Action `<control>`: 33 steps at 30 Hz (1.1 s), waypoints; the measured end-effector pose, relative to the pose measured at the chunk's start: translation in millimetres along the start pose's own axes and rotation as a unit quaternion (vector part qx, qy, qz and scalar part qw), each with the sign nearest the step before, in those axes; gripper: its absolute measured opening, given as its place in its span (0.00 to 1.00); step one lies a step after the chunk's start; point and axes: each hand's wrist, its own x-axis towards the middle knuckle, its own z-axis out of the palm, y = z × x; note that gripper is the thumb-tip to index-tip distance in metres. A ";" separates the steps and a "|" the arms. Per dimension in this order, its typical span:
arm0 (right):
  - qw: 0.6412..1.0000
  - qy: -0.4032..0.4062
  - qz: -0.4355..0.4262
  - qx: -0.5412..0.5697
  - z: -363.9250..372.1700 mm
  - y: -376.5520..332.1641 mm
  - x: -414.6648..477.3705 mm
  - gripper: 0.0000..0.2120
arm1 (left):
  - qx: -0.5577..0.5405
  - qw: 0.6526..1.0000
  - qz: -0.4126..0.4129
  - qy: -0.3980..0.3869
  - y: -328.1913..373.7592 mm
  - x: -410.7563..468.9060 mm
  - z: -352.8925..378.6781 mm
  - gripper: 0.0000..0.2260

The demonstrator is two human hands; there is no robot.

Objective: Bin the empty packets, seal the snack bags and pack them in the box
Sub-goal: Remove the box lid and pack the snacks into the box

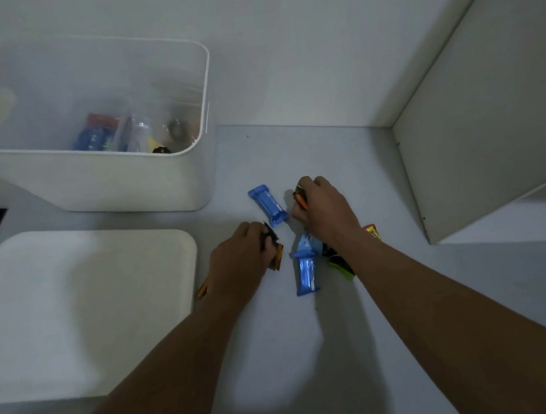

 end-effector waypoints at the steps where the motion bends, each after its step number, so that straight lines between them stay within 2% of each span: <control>1: 1.000 0.003 0.007 0.007 -7.7 -1.7 -0.4 0.12 | -0.004 1.000 -0.004 0.000 1.9 0.3 -6.4 0.17; 6: 0.997 0.029 0.039 0.052 -64.4 -27.5 2.8 0.10 | -0.019 0.999 0.023 0.028 10.0 9.4 -62.9 0.07; 10: 0.995 0.057 0.037 0.073 -113.1 -68.8 16.0 0.08 | -0.020 0.992 0.079 0.096 14.5 27.8 -124.3 0.07; 16: 0.987 0.116 0.022 0.112 -157.0 -154.6 46.2 0.08 | -0.006 0.989 0.021 0.145 -10.5 69.2 -222.4 0.07; 20: 0.983 0.131 0.020 0.128 -151.8 -203.2 71.0 0.09 | 0.014 0.986 -0.031 0.162 -53.3 96.9 -264.2 0.07; 25: 0.984 0.128 0.006 0.126 -118.2 -243.9 98.8 0.09 | 0.007 0.988 -0.054 0.144 -99.4 123.2 -277.6 0.07; 29: 0.993 0.078 -0.003 0.088 -93.5 -252.2 104.4 0.12 | -0.008 0.990 -0.054 0.129 -120.0 139.0 -273.3 0.08; 31: 0.997 0.036 0.012 0.074 -88.6 -250.1 100.1 0.16 | -0.015 0.993 -0.045 0.112 -124.8 144.3 -269.9 0.07; 33: 0.997 0.032 0.033 0.061 -88.7 -244.9 95.0 0.19 | -0.018 0.994 -0.034 0.099 -124.6 148.4 -266.2 0.07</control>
